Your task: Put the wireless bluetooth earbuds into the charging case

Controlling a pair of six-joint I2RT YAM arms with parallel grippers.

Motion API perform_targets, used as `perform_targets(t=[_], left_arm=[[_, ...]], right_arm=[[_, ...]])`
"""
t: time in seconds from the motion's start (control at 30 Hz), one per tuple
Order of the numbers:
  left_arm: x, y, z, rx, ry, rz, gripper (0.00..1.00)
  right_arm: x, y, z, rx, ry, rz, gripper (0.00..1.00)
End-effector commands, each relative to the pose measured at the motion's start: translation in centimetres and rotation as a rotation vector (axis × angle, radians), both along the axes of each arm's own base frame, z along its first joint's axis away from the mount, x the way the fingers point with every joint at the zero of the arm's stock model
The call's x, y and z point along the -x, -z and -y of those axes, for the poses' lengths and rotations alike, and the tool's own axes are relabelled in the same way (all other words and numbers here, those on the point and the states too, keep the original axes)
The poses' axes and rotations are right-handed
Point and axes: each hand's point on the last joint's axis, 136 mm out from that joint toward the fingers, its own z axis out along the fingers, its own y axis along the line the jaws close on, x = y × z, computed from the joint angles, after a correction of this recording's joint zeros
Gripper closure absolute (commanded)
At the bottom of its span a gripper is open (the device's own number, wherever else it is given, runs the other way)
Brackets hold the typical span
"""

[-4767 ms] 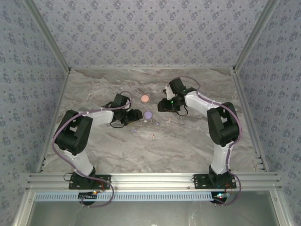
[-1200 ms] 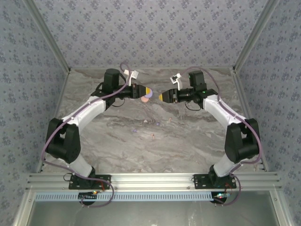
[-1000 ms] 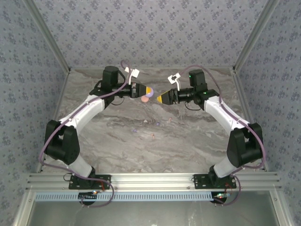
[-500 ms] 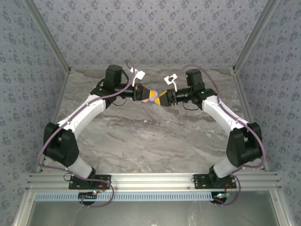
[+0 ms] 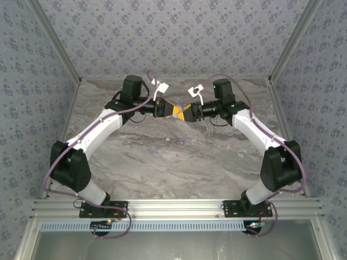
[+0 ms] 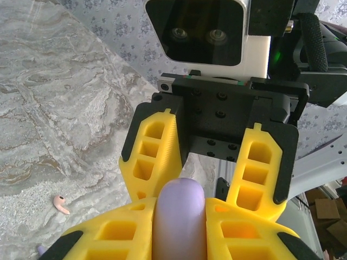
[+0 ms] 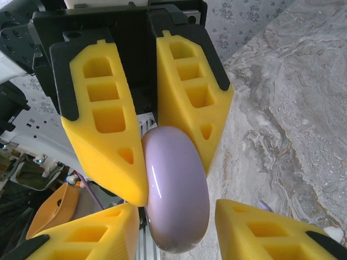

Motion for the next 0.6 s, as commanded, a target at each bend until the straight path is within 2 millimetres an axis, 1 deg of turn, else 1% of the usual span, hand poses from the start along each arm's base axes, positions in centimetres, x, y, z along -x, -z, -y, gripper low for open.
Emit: perform_targets(t=[0.0, 0.17, 0.27, 0.33, 0.47, 0.57], left_arm=[[1.03, -2.30, 0.28, 0.034, 0.047, 0.064, 0.85], [1.12, -2.20, 0.31, 0.032, 0.049, 0.061, 0.85], [1.07, -2.25, 0.29, 0.034, 0.043, 0.056, 0.81], [1.10, -2.26, 0.33, 0.038, 0.042, 0.052, 0.79], [1.05, -2.37, 0.36, 0.053, 0.034, 0.045, 0.72], [0.86, -2.35, 0.36, 0.060, 0.021, 0.038, 0.62]], right_arm=[[0.14, -1.24, -0.43, -0.026, -0.034, 0.024, 0.61], [0.01, -1.39, -0.32, -0.025, -0.015, 0.031, 0.73], [-0.47, -1.52, 0.06, -0.031, 0.023, 0.038, 0.78], [-0.82, -1.65, 0.37, -0.042, 0.046, 0.039, 0.79], [-0.76, -1.76, 0.44, -0.049, 0.051, 0.039, 0.80], [-0.83, -1.81, 0.54, -0.047, 0.061, 0.041, 0.81]])
